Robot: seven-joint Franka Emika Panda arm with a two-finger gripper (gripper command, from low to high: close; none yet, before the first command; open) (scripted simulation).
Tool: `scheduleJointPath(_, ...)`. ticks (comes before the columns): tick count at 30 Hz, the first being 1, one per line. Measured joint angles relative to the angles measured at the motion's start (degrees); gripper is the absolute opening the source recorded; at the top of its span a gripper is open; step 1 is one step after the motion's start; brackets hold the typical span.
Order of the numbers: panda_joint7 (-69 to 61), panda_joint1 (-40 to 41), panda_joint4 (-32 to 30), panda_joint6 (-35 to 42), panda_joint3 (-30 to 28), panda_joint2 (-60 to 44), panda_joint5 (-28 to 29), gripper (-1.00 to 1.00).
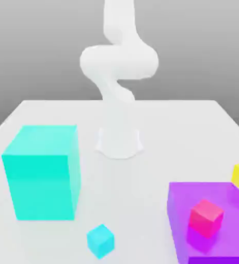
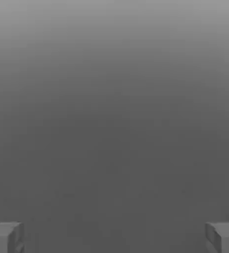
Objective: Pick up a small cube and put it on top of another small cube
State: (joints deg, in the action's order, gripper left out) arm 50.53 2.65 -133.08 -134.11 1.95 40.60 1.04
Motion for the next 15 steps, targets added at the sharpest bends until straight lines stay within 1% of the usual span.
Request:
scheduleJointPath(9,17.83,8.0,-4.7,-8.43,5.62,-19.12,4.81,0.0)
scheduleJointPath(15,29.49,10.87,-7.76,-13.93,6.79,-31.65,7.93,0.0)
